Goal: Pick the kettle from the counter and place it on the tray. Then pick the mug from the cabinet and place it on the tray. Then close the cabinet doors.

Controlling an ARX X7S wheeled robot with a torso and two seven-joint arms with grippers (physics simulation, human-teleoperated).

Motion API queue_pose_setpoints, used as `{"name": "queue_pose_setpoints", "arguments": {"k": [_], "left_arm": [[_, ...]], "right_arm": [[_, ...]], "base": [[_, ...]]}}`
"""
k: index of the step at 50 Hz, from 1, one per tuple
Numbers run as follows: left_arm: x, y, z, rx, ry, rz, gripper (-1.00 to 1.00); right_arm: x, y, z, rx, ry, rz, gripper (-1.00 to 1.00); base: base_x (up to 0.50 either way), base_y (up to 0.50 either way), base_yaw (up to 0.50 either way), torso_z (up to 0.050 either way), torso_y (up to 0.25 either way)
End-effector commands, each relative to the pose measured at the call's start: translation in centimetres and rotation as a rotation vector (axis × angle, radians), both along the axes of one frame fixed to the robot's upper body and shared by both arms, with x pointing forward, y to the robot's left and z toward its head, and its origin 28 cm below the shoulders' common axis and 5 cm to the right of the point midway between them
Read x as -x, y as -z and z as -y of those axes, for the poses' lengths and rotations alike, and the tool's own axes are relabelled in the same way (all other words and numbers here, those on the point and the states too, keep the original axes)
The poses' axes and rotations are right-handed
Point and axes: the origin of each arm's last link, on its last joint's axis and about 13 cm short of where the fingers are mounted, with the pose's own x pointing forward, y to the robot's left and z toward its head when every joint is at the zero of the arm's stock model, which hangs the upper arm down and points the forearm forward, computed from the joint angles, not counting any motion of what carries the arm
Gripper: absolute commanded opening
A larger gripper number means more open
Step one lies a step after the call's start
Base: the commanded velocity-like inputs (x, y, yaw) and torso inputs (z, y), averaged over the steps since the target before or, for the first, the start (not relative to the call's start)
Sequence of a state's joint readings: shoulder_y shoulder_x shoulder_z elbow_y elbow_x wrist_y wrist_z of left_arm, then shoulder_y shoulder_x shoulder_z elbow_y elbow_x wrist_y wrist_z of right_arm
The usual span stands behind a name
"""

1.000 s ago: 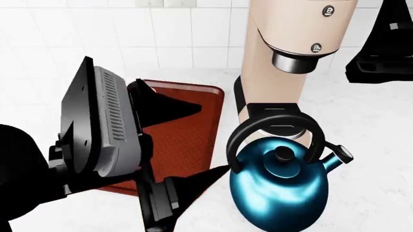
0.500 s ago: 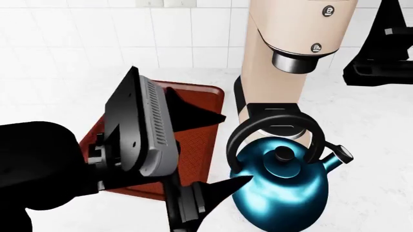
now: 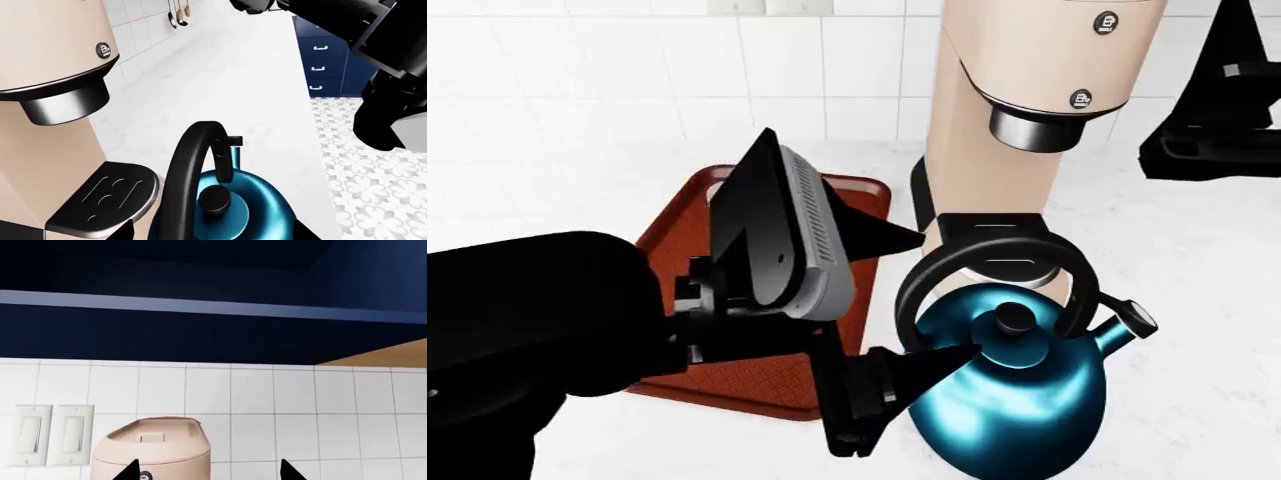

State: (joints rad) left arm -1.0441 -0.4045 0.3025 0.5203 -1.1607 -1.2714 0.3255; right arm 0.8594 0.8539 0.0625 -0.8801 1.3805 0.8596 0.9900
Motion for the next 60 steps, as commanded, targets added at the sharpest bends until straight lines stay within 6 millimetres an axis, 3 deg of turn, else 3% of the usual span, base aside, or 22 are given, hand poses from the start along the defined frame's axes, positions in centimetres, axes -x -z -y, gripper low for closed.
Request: {"name": "queue_pose_setpoints", "arguments": {"k": [1,35,36,50,60], "left_arm": [[-1.2,0.2,0.9,0.008,0.006,-0.013,1.0],[-3.1,2.0,2.0,0.001,-0.008,-0.074,1.0],[-3.1,2.0,2.0,-0.003,-0.011,-0.075,-1.0],[-3.4,1.8,1.6,0.021,-0.056,-0.094,-1.0],[-3.4,0.5,1.6,0.064,-0.088,-0.068,-1.0]], "right_arm": [[-0.1,0.2,0.1,0.001,0.008,-0.002,1.0],[-0.5,0.5,-0.1,0.006,0.004,-0.011,1.0],[-0.5,0.5,-0.1,0.005,0.003,-0.012,1.0],[-0.6,0.6,-0.1,0.001,0.002,-0.017,1.0],[-0.8,0.7,-0.2,0.005,-0.002,-0.025,1.0]], "base": [[0.0,0.0,0.0,0.0,0.0],[0.0,0.0,0.0,0.0,0.0],[0.0,0.0,0.0,0.0,0.0],[0.0,0.0,0.0,0.0,0.0],[0.0,0.0,0.0,0.0,0.0]]}}
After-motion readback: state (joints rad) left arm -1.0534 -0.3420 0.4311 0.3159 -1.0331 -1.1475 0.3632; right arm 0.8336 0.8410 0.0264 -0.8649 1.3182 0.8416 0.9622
